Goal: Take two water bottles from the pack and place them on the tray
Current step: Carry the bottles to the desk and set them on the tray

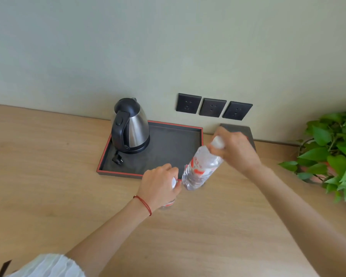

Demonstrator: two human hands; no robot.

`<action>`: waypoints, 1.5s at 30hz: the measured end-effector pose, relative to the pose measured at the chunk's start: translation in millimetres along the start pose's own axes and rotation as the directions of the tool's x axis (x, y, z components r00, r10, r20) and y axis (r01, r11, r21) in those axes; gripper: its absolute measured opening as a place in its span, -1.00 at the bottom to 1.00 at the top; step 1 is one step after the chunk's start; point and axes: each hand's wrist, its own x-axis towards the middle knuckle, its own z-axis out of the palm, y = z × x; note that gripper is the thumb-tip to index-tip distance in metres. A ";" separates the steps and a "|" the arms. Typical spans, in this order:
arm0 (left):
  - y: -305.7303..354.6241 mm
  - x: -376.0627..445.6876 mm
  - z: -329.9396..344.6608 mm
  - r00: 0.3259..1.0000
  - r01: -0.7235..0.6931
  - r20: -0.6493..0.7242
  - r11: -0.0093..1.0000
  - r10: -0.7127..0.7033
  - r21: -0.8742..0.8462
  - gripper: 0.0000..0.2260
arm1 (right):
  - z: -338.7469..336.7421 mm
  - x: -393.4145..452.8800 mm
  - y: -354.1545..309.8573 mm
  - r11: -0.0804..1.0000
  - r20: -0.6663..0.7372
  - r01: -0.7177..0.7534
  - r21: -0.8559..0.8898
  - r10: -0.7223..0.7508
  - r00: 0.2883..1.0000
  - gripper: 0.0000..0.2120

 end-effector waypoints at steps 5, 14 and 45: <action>-2.2 0.8 2.3 1.000 0.013 -0.009 1.000 -0.013 0.001 -0.84 | -10.7 68.4 13.8 0.994 0.175 0.108 0.006 -0.107 0.979 -0.72; -0.5 1.0 2.3 0.998 0.026 -0.055 1.000 -0.027 -0.013 -0.87 | 17.3 150.4 18.7 0.963 0.327 0.164 -0.215 -0.087 0.941 -0.73; -51.9 81.9 -69.0 0.998 0.053 -0.015 0.966 -0.059 -0.254 -0.67 | 40.7 187.1 10.5 0.989 0.283 0.044 -0.142 -0.002 0.959 -0.77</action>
